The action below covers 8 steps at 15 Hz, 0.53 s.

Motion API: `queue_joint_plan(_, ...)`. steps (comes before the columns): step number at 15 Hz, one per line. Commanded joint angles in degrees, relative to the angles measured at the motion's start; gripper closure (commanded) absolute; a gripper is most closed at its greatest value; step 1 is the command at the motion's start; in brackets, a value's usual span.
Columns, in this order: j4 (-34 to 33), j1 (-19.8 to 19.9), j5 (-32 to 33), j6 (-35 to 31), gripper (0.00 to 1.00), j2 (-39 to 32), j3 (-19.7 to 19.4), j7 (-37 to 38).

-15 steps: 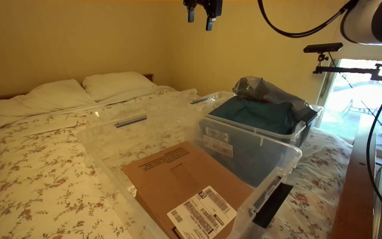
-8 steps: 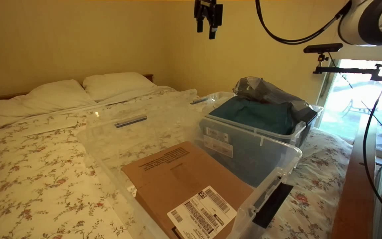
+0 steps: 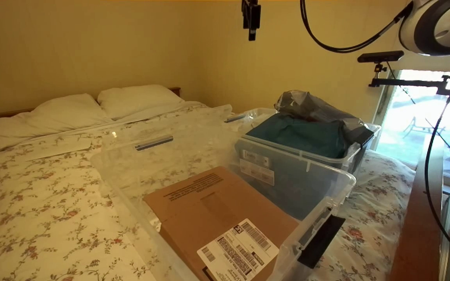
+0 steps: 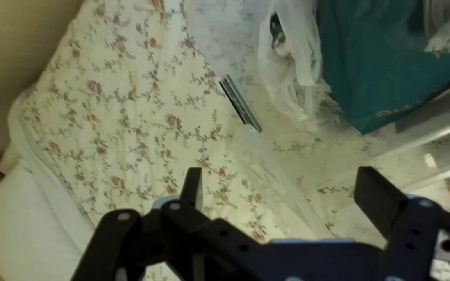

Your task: Move the lid to lean on the north side of the totes and pick up the grey plastic bag

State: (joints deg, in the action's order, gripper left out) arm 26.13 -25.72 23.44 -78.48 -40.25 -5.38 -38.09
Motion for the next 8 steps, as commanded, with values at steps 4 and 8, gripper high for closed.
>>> queue_joint_plan(4,0.9,0.1,9.8,10.7,0.0,1.2,-6.5,3.9)
queue_joint_plan(8,0.0,1.2,9.1,9.5,0.0,0.5,-5.0,3.2)
